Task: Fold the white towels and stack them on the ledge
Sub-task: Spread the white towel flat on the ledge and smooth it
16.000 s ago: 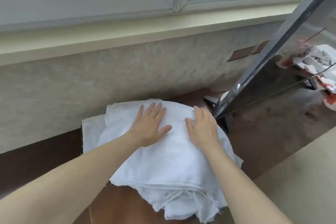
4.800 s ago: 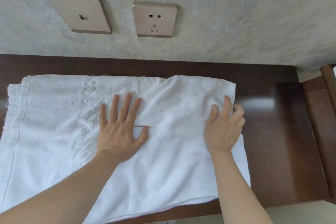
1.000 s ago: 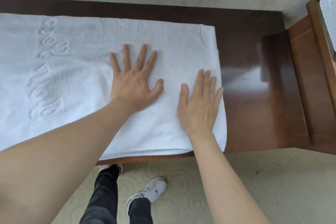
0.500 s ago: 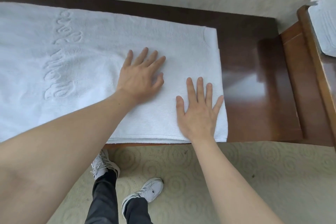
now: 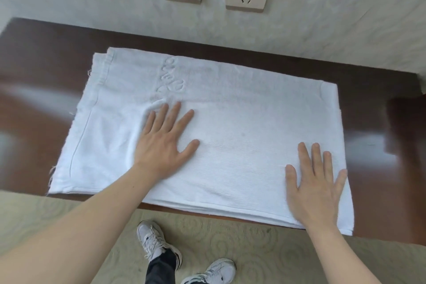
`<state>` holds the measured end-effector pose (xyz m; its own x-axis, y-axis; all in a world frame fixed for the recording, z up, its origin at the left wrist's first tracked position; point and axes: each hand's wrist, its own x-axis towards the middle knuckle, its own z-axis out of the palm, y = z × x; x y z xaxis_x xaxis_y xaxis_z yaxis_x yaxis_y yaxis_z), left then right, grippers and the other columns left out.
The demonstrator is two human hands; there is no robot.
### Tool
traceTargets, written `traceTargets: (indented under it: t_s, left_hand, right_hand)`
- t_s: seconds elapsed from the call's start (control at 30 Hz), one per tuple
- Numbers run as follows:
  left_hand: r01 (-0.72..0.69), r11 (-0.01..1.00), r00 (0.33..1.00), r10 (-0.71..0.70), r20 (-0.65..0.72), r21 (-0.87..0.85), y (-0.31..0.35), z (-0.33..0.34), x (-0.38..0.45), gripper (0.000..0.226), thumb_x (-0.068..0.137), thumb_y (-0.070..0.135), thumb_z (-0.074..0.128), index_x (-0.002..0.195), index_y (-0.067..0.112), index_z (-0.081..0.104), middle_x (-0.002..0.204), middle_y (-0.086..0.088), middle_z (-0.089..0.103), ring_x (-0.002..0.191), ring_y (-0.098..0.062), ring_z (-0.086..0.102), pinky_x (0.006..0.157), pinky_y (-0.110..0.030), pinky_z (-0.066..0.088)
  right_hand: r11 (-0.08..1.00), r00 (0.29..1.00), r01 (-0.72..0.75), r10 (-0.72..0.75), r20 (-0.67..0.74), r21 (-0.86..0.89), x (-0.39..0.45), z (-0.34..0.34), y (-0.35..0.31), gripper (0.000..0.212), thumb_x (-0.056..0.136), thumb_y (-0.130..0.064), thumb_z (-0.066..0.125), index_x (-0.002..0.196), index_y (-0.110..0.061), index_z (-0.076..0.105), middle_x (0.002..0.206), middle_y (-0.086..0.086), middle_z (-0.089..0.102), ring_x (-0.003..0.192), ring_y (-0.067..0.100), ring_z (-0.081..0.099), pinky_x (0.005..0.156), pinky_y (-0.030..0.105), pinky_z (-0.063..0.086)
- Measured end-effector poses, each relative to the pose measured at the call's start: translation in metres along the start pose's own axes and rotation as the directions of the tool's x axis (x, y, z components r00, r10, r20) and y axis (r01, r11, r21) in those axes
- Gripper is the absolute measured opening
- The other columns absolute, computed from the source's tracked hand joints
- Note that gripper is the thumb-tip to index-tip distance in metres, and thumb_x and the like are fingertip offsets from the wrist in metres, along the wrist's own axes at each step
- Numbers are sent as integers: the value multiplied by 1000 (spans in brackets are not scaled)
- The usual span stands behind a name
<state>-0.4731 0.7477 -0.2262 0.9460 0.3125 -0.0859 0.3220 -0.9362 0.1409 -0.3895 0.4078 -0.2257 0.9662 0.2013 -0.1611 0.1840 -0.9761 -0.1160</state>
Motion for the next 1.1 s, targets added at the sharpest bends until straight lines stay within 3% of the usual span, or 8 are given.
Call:
traceTargets:
  t_s: [0.27,0.4,0.6,0.7,0.83,0.9,1.0,1.1]
  left_hand:
    - [-11,1000,999,11,-40,2,-1,6,4,74,93,71,20,159,38,10,168,2,3,155,-25,-2,124,-47,-2]
    - [-10,1000,999,9,-44,-11,-1,8,3,75,93,69,24,159,36,11,168,1,4,155,-26,0,124,-50,3]
    - [8,998,999,-10,-40,-57,2,4,1,66,99,55,17,160,30,14,168,0,6,155,-22,-4,124,-49,3]
    - [19,996,1000,-19,-5,-88,4,1,0,67,99,48,10,160,21,11,168,-2,7,154,-24,-5,124,-48,2]
    - [-100,993,995,101,16,-66,-14,0,1,62,101,40,14,160,22,10,168,-2,7,155,-23,-2,125,-40,-5]
    - [-149,988,989,149,-7,-45,-40,-3,7,60,103,46,21,160,27,15,167,1,11,155,-21,3,125,-36,-2]
    - [-41,997,999,40,-27,-61,-80,-7,17,68,99,63,25,159,36,8,167,9,0,154,-15,-7,124,-34,-7]
    - [44,997,999,-45,-14,-64,-114,-13,25,70,96,67,23,158,42,3,167,14,-6,153,-14,-11,124,-37,-7]
  right_hand:
    - [999,999,-36,36,13,9,7,-2,-47,73,95,-66,8,160,-33,3,169,-3,-1,154,27,-8,120,61,-4]
    - [992,992,124,-125,17,38,22,7,-116,72,96,-68,9,159,-36,-1,168,-4,-6,154,26,-13,120,60,-8]
    - [943,952,303,-305,-7,134,37,13,-213,67,98,-63,10,159,-35,13,168,-4,5,155,27,-5,119,62,-7]
    - [917,942,331,-333,-28,221,48,13,-247,63,100,-56,5,158,-35,14,168,-3,6,155,23,-2,122,54,-5]
    - [939,949,315,-316,-13,137,53,25,-251,61,100,-55,-2,159,-39,5,168,-6,-4,154,18,-11,123,50,-7]
    - [941,947,320,-318,-38,113,52,27,-250,63,100,-59,-1,159,-39,5,168,-6,-2,154,19,-9,123,51,-4]
    - [941,942,333,-329,-65,60,53,29,-251,66,100,-62,8,160,-35,6,168,-3,2,155,23,-3,123,53,1]
    - [943,942,332,-332,-45,11,51,30,-250,66,100,-60,12,160,-33,4,169,-1,-1,155,25,-5,123,54,2]
